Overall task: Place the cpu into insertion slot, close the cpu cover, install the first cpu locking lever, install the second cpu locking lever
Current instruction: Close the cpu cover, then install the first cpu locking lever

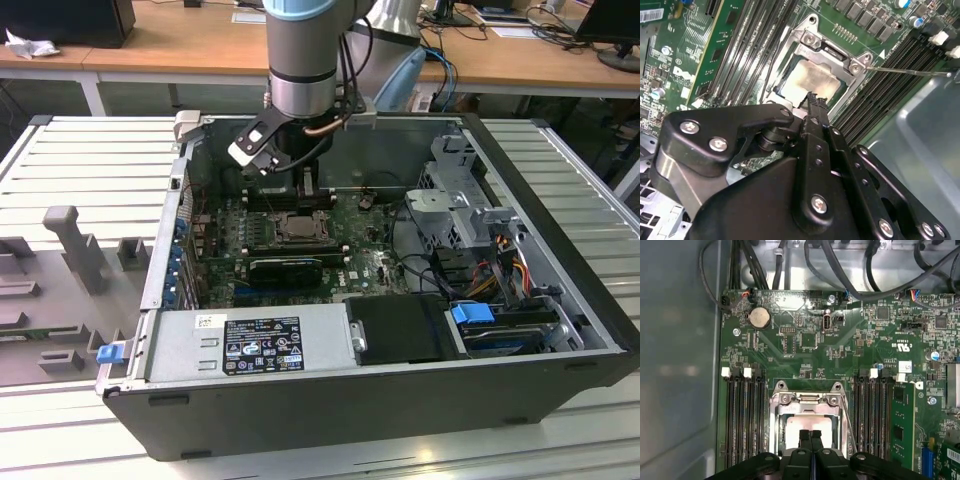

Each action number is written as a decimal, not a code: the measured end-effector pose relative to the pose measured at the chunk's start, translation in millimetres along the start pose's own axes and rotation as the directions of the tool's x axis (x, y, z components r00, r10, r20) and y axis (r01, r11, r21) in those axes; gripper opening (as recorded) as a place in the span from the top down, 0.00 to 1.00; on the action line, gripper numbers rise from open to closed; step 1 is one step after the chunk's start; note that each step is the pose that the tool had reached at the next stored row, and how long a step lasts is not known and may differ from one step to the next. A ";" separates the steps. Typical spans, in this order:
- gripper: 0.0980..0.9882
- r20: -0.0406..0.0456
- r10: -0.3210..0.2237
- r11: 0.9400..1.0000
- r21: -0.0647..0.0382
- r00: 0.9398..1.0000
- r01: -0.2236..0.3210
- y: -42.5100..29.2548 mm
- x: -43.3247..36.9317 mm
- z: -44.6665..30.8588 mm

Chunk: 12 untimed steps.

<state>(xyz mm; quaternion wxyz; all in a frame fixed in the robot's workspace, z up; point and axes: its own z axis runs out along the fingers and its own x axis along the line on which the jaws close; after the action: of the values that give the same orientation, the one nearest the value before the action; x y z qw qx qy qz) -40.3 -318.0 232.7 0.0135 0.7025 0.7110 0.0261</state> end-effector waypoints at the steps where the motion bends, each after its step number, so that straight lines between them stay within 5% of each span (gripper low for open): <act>1: 0.99 0.000 0.000 1.000 0.000 1.000 0.000 -0.6 0.0 0.0; 6: 0.99 0.000 0.000 1.000 0.000 1.000 0.000 -1.2 0.1 -4.0; 12: 0.99 0.001 0.000 1.000 0.000 1.000 0.000 -0.3 0.4 -20.7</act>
<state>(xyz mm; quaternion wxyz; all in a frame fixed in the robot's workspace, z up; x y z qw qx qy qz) -41.8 -317.9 253.4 0.0137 0.7026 0.7110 0.0259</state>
